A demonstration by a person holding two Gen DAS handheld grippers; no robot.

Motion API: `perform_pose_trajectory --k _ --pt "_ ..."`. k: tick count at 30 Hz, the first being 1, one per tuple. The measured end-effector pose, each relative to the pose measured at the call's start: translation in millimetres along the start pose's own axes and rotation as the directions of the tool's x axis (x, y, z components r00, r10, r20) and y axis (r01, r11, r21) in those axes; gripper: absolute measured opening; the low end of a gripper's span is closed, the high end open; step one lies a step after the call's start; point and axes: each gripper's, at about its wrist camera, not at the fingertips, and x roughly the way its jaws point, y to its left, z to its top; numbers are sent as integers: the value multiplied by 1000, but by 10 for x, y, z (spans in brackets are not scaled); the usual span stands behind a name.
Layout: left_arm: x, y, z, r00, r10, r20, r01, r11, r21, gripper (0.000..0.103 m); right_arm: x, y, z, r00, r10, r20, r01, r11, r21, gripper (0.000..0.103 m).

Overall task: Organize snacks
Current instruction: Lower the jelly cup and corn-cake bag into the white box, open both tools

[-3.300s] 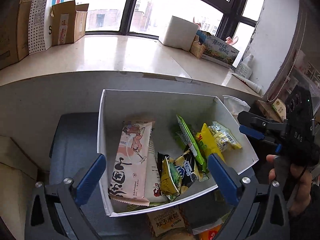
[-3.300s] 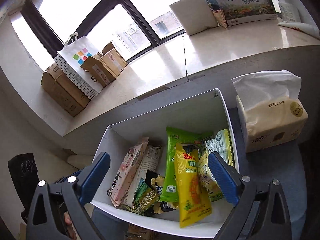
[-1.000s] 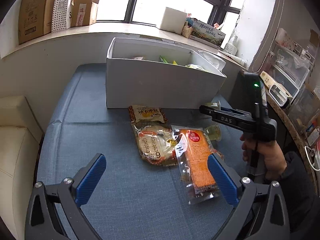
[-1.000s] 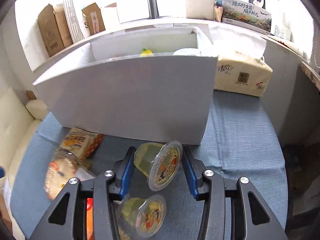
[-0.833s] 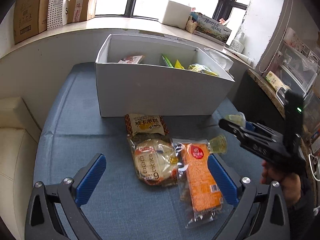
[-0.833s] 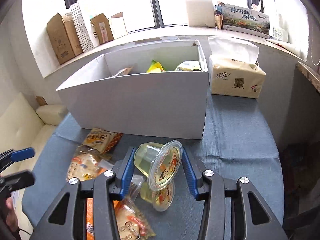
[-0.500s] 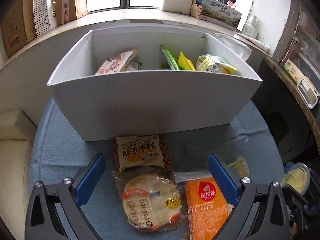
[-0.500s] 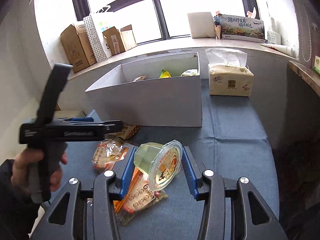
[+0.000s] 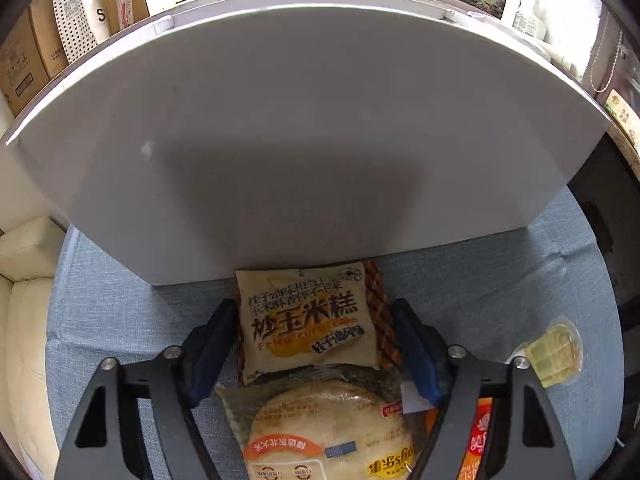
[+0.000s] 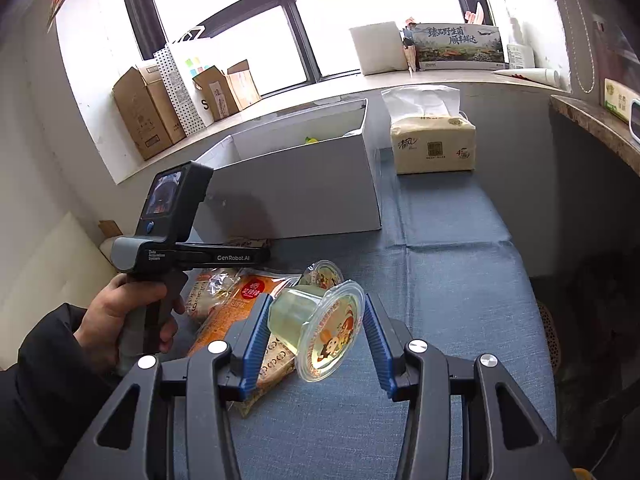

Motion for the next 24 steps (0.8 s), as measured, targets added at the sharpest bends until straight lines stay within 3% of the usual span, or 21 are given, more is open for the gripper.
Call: perform_pose_trajectory --k 4,11,18,24 --pt "-145 -3 -51 999 -34 18 34 999 42 66 0 61 -22 1000 5 -3 -5 1000 -13 50" --pt "-673 65 -181 992 -68 107 63 997 48 65 9 150 -14 1000 13 -4 -13 1000 -29 50" --pt "-1498 263 -344 951 -181 252 183 983 16 65 10 253 100 999 46 8 -46 998 -38 50" --pt "-1922 411 -47 917 -220 333 232 973 4 65 140 351 562 994 105 31 -103 993 -59 50"
